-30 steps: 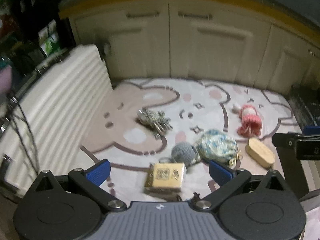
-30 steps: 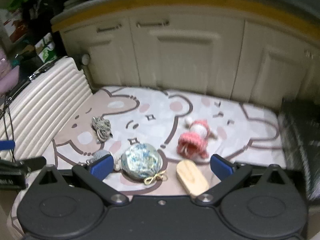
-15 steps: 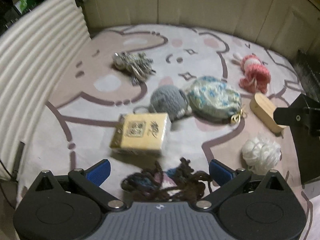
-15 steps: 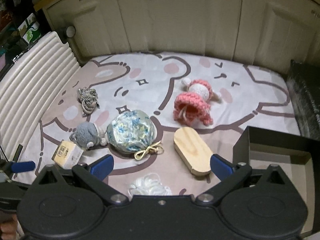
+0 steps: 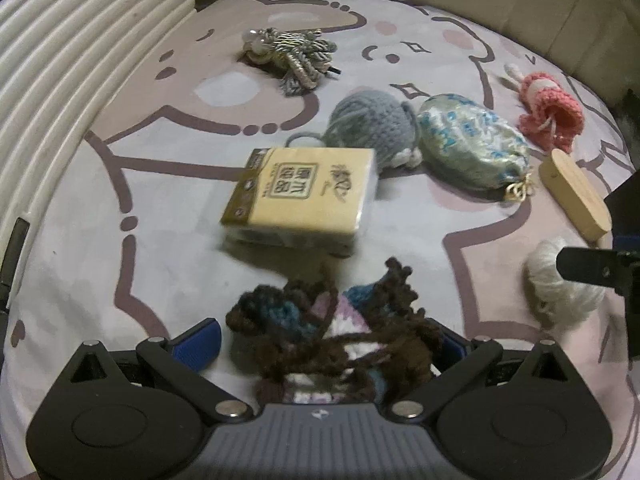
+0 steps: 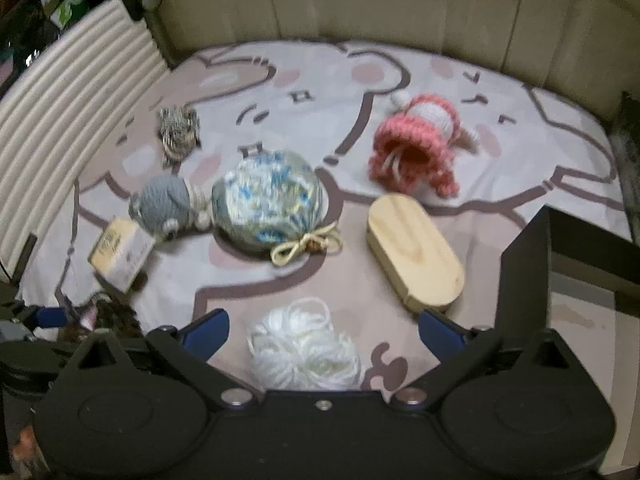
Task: Organize objects
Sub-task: 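Grasp the brown-blue yarn tangle with the left tool while the right tool grasps the white yarn ball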
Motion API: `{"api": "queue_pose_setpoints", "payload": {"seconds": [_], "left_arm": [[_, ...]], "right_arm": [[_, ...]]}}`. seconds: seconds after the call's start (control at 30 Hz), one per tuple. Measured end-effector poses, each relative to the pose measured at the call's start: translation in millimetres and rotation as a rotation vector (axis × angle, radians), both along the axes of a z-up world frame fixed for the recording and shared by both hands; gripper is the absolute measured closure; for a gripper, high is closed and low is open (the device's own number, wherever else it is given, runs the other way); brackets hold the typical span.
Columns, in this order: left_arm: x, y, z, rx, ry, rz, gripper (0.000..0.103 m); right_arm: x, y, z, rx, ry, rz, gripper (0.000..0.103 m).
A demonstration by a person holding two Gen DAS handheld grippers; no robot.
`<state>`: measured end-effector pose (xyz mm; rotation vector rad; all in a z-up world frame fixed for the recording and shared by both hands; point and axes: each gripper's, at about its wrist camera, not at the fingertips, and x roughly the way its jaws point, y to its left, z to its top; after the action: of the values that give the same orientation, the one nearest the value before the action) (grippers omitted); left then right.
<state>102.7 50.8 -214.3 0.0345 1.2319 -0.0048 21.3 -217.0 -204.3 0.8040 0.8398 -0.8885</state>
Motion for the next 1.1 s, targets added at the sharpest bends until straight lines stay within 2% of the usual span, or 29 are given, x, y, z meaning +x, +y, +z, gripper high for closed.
{"api": "queue_pose_setpoints", "payload": {"seconds": [0.13, 0.33, 0.4, 0.47, 0.53, 0.6, 0.63, 0.7, 0.8, 0.97, 1.1], "left_arm": [[-2.1, 3.3, -0.2, 0.026, 0.011, -0.010, 0.000], [-2.3, 11.3, 0.0, 0.024, 0.033, -0.016, 0.000], [-3.7, 12.9, 1.1, 0.014, 0.029, -0.013, 0.000], [-5.2, 15.5, 3.5, -0.005, 0.027, -0.008, 0.000], [-6.5, 18.7, 7.0, -0.035, 0.020, 0.003, 0.003], [-6.7, 21.5, 11.0, -0.063, 0.019, 0.006, 0.011], [-7.0, 22.0, 12.8, -0.074, 0.018, 0.005, 0.013], [-7.2, 21.9, 16.1, -0.092, 0.021, -0.014, 0.025], [-7.4, 20.8, 18.7, -0.104, 0.024, -0.032, 0.032], [-8.9, 22.3, 26.0, -0.097, 0.010, -0.040, 0.040], [-10.8, 25.3, 40.3, -0.089, -0.020, -0.041, 0.040]], "right_arm": [[5.8, 0.8, -9.8, 0.030, 0.019, 0.044, 0.009], [10.9, 0.7, -22.6, 0.071, 0.059, 0.072, 0.017], [12.2, 0.4, -25.4, 0.081, 0.062, 0.085, 0.028], [16.5, 2.9, -27.0, 0.078, 0.077, 0.122, 0.034], [22.5, 7.8, -25.5, 0.051, 0.100, 0.167, 0.044], [25.5, 10.3, -22.8, 0.041, 0.103, 0.186, 0.049], [26.3, 10.6, -22.1, 0.043, 0.108, 0.188, 0.050], [26.3, 10.9, -21.4, 0.043, 0.112, 0.192, 0.053], [26.0, 11.8, -19.4, 0.045, 0.116, 0.199, 0.054], [22.9, 13.0, -13.6, 0.054, 0.102, 0.189, 0.055], [19.9, 15.3, -3.0, 0.046, 0.076, 0.178, 0.056]]}}
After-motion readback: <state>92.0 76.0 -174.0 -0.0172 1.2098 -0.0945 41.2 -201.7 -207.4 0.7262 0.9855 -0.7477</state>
